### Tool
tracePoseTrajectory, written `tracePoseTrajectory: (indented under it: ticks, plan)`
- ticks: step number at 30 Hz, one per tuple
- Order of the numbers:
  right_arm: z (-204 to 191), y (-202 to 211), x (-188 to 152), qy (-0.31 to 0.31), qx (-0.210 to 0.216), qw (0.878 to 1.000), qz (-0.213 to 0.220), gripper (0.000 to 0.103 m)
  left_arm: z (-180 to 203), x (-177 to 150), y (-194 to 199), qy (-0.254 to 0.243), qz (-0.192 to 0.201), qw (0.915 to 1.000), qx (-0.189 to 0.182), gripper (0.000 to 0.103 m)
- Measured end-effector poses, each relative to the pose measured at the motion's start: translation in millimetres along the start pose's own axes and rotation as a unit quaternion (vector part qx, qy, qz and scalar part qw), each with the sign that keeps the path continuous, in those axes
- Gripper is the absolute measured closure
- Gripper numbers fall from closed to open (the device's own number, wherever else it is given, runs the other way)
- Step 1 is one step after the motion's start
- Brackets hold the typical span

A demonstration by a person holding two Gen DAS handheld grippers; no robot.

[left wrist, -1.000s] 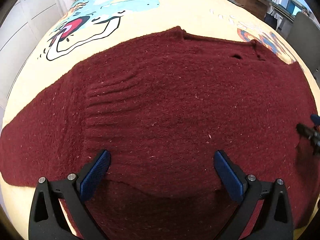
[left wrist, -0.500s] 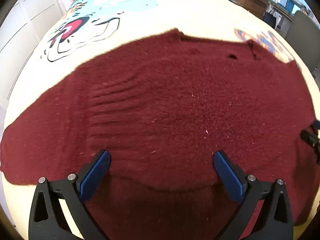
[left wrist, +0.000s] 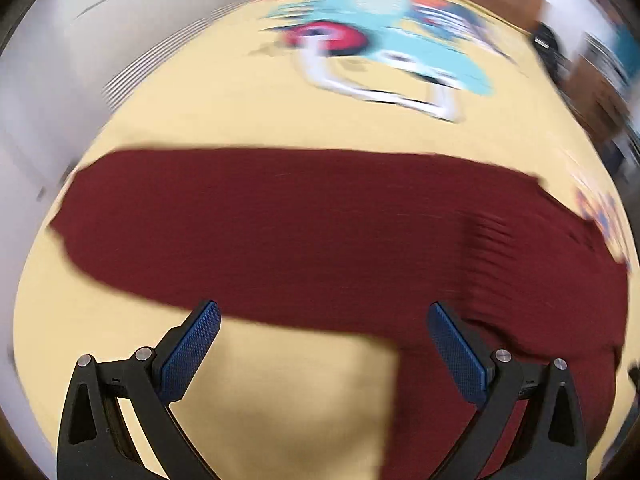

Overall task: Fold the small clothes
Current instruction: 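Move the left tool to the other outstretched sleeve, then grasp the cuff of the other sleeve with the left tool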

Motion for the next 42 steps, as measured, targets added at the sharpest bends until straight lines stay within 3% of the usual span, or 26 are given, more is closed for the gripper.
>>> tracePoseTrajectory:
  ticks: [4, 9, 13, 19, 23, 26, 28, 30, 31, 32, 33, 38, 42]
  plan:
    - [-2, 4, -3, 0.002, -0.002, 1.000, -0.003, 0.000, -64, -5, -4, 0.087, -0.025, 0.9957, 0.022, 0.001]
    - [-6, 6, -14, -0.001, 0.004, 1.000, -0.010, 0.001, -118, -1, 1, 0.161, -0.010, 0.9865, 0.030, 0.001]
    - [-3, 4, -22, 0.000, -0.009, 1.000, -0.017, 0.001, -153, 1, -7, 0.242, -0.019, 0.9697, 0.023, 0.001]
    - [4, -3, -28, 0.000, -0.022, 0.999, -0.033, 0.001, -191, 7, -24, 0.301, -0.025, 0.9529, 0.026, 0.001]
    - [7, -6, -26, -0.003, -0.029, 0.999, -0.034, 0.001, -213, 4, -40, 0.351, -0.032, 0.9358, 0.015, 0.001]
    - [7, -10, -25, -0.003, -0.032, 0.999, -0.039, 0.000, -215, 10, -43, 0.329, -0.021, 0.9436, 0.029, 0.002]
    - [6, -13, -24, -0.002, -0.032, 0.999, -0.041, 0.000, -211, 17, -45, 0.304, -0.010, 0.9521, 0.031, 0.017]
    - [6, -16, -24, -0.002, -0.030, 0.999, -0.043, 0.001, -210, 23, -45, 0.276, -0.005, 0.9598, 0.050, 0.057]
    - [6, -18, -24, -0.002, -0.029, 0.999, -0.044, 0.000, -210, 27, -44, 0.271, -0.001, 0.9615, 0.043, 0.067]
    - [6, -19, -24, -0.003, -0.028, 0.999, -0.045, 0.001, -210, 29, -43, 0.272, -0.001, 0.9618, 0.036, 0.084]
    - [6, -20, -24, -0.004, -0.027, 0.999, -0.046, 0.000, -209, 33, -43, 0.271, -0.003, 0.9622, 0.023, 0.090]
    - [9, -23, -24, -0.005, -0.028, 0.999, -0.046, 0.000, -195, 49, -31, 0.221, -0.001, 0.9749, 0.031, 0.092]
    - [17, -25, -20, -0.021, -0.030, 0.998, -0.046, 0.001, -168, 58, -8, 0.198, 0.013, 0.9801, 0.000, 0.092]
Point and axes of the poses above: each gripper's, at about its wrist camera, not at the fingertips, and y roughly against the way its jaws point, z to its right, x to its top, the point moved 5 cm from there along -y, roughly the way its jaws point, and after that the axes turned 1 degree about z, right-handed, at the moved point
